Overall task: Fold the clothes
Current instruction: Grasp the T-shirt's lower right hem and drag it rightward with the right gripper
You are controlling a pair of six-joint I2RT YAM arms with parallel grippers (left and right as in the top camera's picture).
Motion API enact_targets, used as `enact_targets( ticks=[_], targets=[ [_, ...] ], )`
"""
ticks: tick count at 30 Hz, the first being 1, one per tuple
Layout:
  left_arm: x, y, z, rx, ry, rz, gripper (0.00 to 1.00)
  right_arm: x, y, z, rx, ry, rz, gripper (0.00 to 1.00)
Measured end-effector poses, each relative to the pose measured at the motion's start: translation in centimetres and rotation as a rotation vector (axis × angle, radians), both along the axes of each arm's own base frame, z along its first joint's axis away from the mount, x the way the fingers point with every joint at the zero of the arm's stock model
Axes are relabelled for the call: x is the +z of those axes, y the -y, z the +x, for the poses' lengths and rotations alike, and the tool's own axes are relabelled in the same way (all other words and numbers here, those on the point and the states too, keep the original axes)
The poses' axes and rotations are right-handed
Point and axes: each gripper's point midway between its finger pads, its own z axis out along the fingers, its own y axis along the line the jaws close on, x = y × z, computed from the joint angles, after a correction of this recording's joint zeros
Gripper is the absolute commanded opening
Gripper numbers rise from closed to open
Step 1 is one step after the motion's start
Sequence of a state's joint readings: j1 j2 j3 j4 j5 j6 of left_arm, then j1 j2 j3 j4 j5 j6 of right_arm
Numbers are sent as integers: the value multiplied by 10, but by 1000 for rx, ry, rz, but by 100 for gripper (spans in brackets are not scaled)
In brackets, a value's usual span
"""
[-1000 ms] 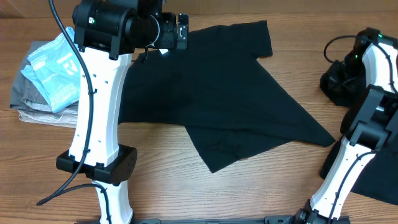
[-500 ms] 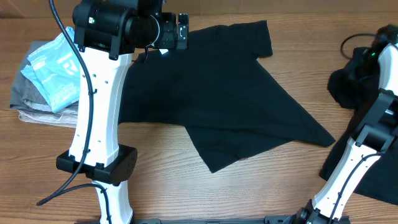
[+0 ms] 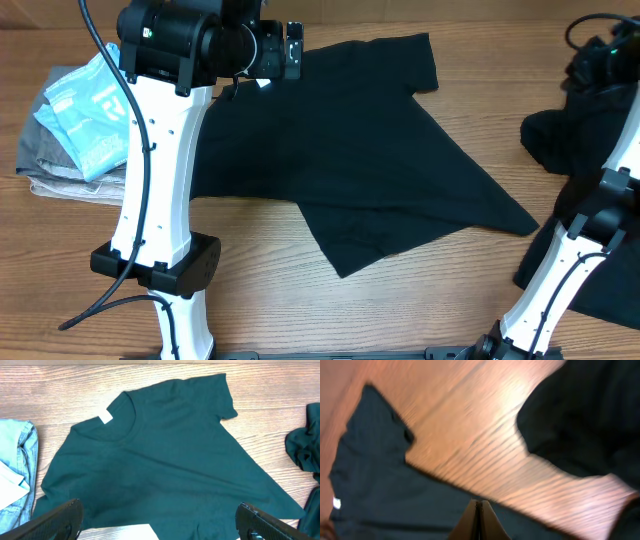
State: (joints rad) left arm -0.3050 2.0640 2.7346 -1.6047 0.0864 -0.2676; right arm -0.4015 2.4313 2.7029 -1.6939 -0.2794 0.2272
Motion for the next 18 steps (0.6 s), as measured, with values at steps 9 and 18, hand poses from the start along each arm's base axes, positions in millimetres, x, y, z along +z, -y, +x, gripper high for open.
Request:
enact_targets(
  ticks=[9, 18],
  targets=[
    [0, 0, 0, 0, 0, 0, 100, -82, -77, -52, 110, -371, 92, 4],
    [0, 0, 0, 0, 0, 0, 100, -90, -75, -132, 30, -564, 19, 4]
  ],
)
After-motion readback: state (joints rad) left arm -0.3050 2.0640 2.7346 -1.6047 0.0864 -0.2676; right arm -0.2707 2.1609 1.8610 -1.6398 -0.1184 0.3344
